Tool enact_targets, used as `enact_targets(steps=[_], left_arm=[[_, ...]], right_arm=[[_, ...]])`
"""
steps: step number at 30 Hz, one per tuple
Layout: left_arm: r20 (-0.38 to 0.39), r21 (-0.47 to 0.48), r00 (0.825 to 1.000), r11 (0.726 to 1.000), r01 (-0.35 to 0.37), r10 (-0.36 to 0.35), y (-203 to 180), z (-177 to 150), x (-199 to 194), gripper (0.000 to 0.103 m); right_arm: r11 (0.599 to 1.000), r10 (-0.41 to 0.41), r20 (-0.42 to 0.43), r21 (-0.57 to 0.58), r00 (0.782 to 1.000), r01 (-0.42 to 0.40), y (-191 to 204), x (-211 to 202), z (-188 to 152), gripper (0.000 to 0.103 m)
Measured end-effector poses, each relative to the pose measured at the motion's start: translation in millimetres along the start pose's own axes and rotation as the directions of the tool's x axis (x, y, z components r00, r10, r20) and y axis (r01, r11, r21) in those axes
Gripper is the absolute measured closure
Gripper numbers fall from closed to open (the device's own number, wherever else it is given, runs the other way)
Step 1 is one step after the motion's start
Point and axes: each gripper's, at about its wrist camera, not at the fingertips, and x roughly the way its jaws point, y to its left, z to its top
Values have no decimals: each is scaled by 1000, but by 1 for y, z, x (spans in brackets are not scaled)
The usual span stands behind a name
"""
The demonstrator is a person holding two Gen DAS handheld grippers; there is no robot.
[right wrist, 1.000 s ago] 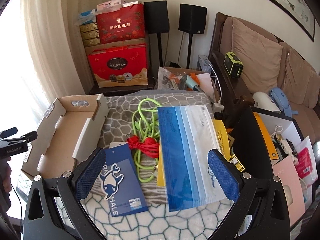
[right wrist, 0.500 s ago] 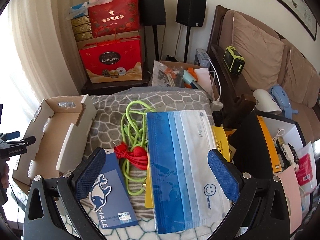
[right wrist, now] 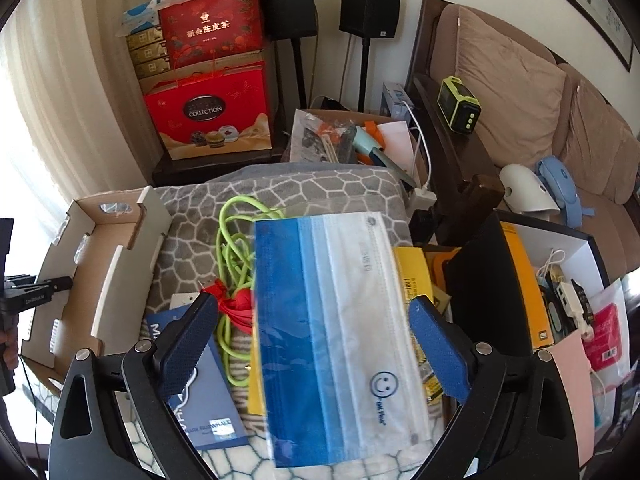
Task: Organize objects
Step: 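Move the left tool to the box side wall and clamp it, then reach the right tool to the blue mask bag and grasp it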
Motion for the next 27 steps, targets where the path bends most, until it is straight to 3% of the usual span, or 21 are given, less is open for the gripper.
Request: enact_targets(steps=[4,9,15,17,20,27], left_arm=[[11,31,1000,999,-14,13,-3,-5,-4,92],[3,17,1000,1000,23,-23,0,-19,-12,93],[1,-35,999,998,54,-54,1,-36,-18,93],[2,-51,998,997,55,-55,0,-40,-19,93],[6,-49,999,998,49,-48,-4,-46,-21,93],[8,-62,999,997,53,-52,-4,-50,-20,93]], right_arm=[[998,50,-30,33,998,-49,-20,0,2,6],[996,62,-44,65,997,-59,-52,2,10,10],[995,92,-48,40,995,-91,-68,13,22,27],[995,102,-60,24,993,-101,-69,18,24,40],[988,156,-89,25,984,-154,-67,26,23,45],[970,237,-124,76,963,-229,-72,45,15,46]])
